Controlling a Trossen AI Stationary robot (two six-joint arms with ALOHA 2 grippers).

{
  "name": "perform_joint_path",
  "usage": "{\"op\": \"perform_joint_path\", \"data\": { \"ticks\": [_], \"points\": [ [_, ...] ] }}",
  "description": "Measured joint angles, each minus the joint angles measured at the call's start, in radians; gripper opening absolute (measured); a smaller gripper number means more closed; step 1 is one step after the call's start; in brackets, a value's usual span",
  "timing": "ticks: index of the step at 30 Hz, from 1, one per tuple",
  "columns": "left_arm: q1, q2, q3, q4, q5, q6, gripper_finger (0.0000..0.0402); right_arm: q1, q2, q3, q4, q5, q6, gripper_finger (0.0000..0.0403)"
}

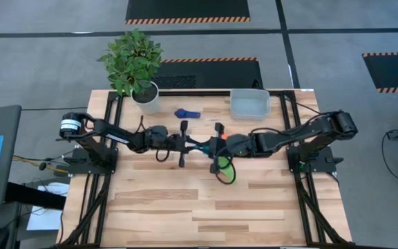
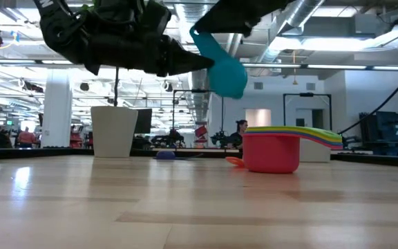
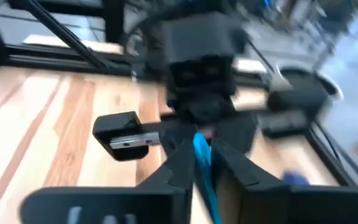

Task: Nest measuring cups in basket
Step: Stack the light blue measuring cup on top of the green measuring cup

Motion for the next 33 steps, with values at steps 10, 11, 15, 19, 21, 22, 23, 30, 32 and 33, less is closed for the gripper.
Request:
{"op": "perform_joint_path", "data": {
  "ticks": [10,11,15,19,21,22,23,30,32,33],
  "points": [
    [-0.151,0.000,-0.001,0.039,-0.604,0.603,0.0001,0.112,-0.051,-0.001,-0.102,0.259,0.494,0.0186],
    [-0.155,0.000,-0.001,0.041,-0.625,0.660,0.0001,0.117,-0.061,0.001,-0.094,0.264,0.549,0.0195],
    [-0.168,0.000,-0.002,0.068,-0.657,0.866,0.0001,0.120,-0.087,0.003,-0.149,0.347,0.690,0.0216],
    [-0.183,0.000,-0.002,0.098,-0.657,1.079,0.0000,0.064,-0.083,0.001,-0.223,0.272,0.845,0.0217],
    [-0.194,0.000,-0.002,0.119,-0.665,1.152,0.0000,0.039,-0.065,0.002,-0.209,0.211,0.882,0.0214],
    [-0.201,0.000,-0.001,0.132,-0.667,1.175,0.0000,0.032,-0.054,0.002,-0.206,0.192,0.893,0.0213],
    [-0.207,0.000,-0.001,0.145,-0.665,1.194,0.0000,0.028,-0.043,0.001,-0.206,0.179,0.906,0.0211],
    [-0.241,0.000,-0.002,0.230,-0.680,1.305,0.0000,0.026,-0.025,0.002,-0.146,0.161,0.923,0.0195],
    [-0.244,0.000,-0.001,0.234,-0.658,1.311,0.0000,0.038,-0.024,0.001,-0.088,0.166,0.898,0.0186],
    [-0.244,0.000,-0.001,0.235,-0.658,1.311,0.0000,0.041,-0.024,0.002,-0.068,0.167,0.895,0.0181]
  ]
}}
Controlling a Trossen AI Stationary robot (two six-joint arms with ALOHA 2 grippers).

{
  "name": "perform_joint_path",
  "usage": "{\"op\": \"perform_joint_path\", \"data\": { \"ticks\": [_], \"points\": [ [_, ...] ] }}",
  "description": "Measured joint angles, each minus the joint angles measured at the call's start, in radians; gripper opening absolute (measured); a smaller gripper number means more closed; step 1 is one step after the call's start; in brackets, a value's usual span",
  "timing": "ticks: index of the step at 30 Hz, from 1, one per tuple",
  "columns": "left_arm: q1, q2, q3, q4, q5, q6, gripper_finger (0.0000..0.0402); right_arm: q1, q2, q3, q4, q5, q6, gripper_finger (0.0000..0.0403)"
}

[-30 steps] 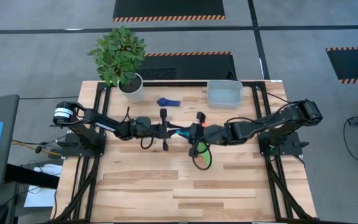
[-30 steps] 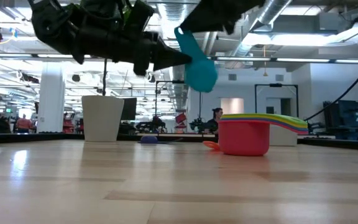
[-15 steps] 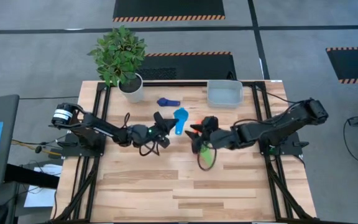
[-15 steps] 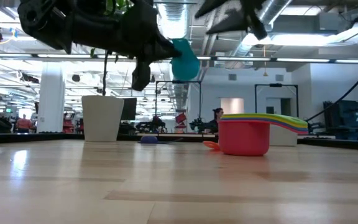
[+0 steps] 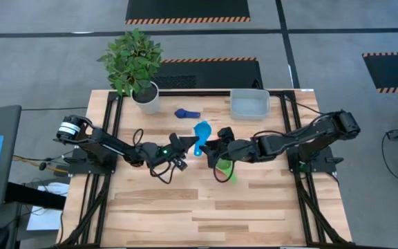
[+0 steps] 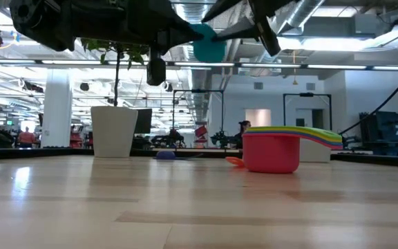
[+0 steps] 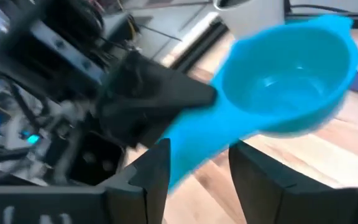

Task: Nest measuring cups in basket
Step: Stack the light blue measuring cup on top of the green measuring cup

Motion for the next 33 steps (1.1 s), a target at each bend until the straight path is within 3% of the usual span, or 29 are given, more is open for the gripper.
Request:
{"op": "perform_joint_path", "data": {
  "ticks": [8,15,26,29,33],
  "points": [
    [-0.012,0.000,0.000,0.089,-0.008,-0.024,0.0000,0.003,0.000,0.000,0.044,0.041,0.011,0.0124],
    [-0.013,0.000,0.000,0.030,-0.011,-0.239,0.0009,0.012,0.000,0.000,0.014,0.057,-0.061,0.0019],
    [0.015,-0.002,0.001,-0.257,0.052,-0.639,0.0106,0.070,-0.029,-0.006,-0.426,0.006,-0.008,0.0006],
    [0.027,0.000,-0.001,-0.308,0.122,-0.688,0.0126,0.104,-0.067,-0.005,-0.530,-0.004,0.054,0.0005],
    [0.041,-0.001,0.001,-0.267,0.141,-0.692,0.0136,0.146,-0.137,-0.077,-0.510,-0.075,0.094,0.0005]
  ]
}}
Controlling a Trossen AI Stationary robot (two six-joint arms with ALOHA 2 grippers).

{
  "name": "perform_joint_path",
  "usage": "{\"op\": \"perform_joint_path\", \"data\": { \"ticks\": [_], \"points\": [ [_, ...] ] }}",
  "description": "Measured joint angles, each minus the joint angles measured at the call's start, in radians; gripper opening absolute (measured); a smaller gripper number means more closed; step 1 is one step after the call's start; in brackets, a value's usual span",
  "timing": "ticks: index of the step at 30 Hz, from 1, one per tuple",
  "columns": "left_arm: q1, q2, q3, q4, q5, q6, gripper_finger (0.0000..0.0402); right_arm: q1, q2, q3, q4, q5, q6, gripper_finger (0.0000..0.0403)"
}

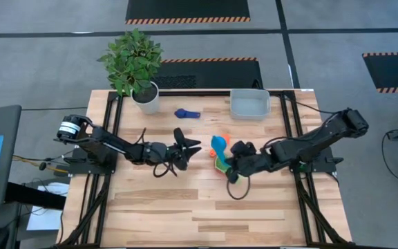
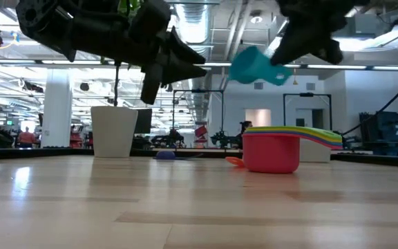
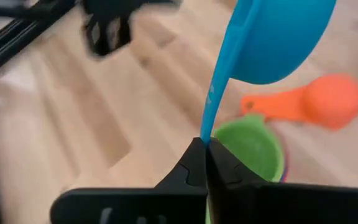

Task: Nest measuring cups in basket
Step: Stack the light blue measuring cup on top of the green measuring cup

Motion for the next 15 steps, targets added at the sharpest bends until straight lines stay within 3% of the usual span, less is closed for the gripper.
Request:
{"op": "perform_joint_path", "data": {
  "ticks": [3,7,10,15],
  "points": [
    [0.022,0.000,0.000,0.005,0.003,0.011,0.0136,0.028,-0.069,-0.075,0.063,-0.040,0.038,0.0004],
    [0.072,0.000,-0.001,-0.028,0.094,-0.045,0.0133,0.036,-0.159,-0.236,0.210,-0.070,0.096,0.0004],
    [0.103,0.000,-0.001,-0.056,0.152,-0.097,0.0131,0.025,-0.217,-0.380,0.469,-0.133,0.092,0.0004],
    [0.129,0.000,-0.001,-0.079,0.152,-0.115,0.0130,0.017,-0.230,-0.576,0.850,-0.275,0.132,0.0003]
  ]
}}
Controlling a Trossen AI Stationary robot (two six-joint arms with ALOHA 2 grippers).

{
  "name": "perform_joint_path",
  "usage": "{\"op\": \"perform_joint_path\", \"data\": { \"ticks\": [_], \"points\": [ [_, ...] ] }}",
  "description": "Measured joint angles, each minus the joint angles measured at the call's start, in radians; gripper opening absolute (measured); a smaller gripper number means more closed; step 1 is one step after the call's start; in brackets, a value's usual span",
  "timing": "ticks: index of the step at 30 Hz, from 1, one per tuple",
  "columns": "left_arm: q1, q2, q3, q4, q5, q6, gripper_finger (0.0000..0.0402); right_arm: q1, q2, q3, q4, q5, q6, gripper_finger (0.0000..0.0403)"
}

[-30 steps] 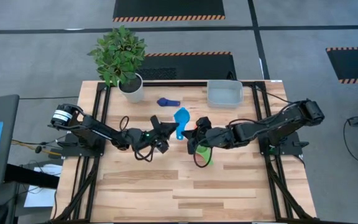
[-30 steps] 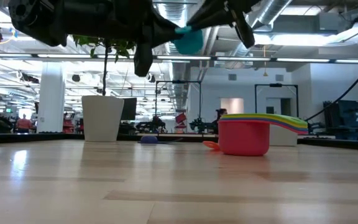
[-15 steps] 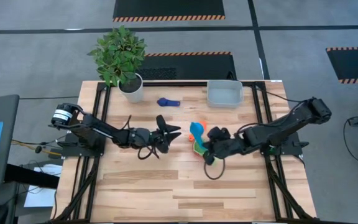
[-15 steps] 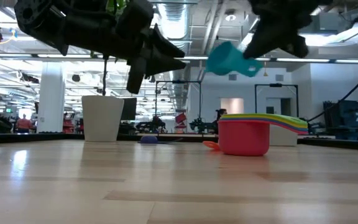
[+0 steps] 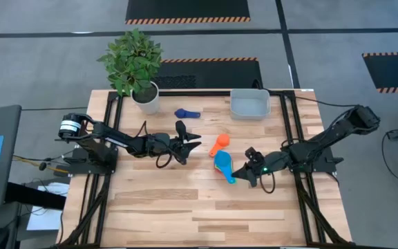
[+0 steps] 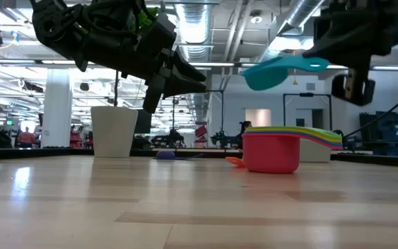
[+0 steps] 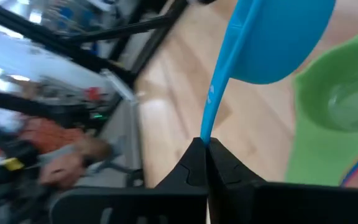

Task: Nest measuring cups in basket
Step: Stack the light blue measuring cup on top of the green measuring cup, then stack the orange measuring cup on top of the light blue measuring cup

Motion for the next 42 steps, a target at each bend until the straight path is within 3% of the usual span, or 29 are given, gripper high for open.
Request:
{"op": "perform_joint_path", "data": {
  "ticks": [8,16,27,34,40,42],
  "points": [
    [0.029,0.000,0.000,-0.009,0.033,-0.028,0.0130,-0.023,0.044,-0.079,0.040,-0.032,0.101,0.0004],
    [0.050,0.000,0.000,-0.016,0.035,-0.013,0.0130,-0.094,0.097,-0.078,0.047,-0.155,0.131,0.0010],
    [0.109,0.000,0.000,-0.068,0.029,-0.081,0.0130,-0.146,0.124,-0.078,0.040,-0.205,0.188,0.0103],
    [0.180,0.000,0.000,-0.136,0.284,-0.217,0.0130,-0.119,0.026,-0.078,-0.007,-0.177,0.208,0.0155],
    [0.236,0.000,0.000,-0.143,0.223,-0.225,0.0130,-0.119,-0.099,-0.078,-0.123,-0.070,0.219,0.0181],
    [0.268,0.000,0.000,-0.149,0.260,-0.268,0.0130,-0.126,-0.141,-0.078,-0.158,0.001,0.201,0.0185]
  ]
}}
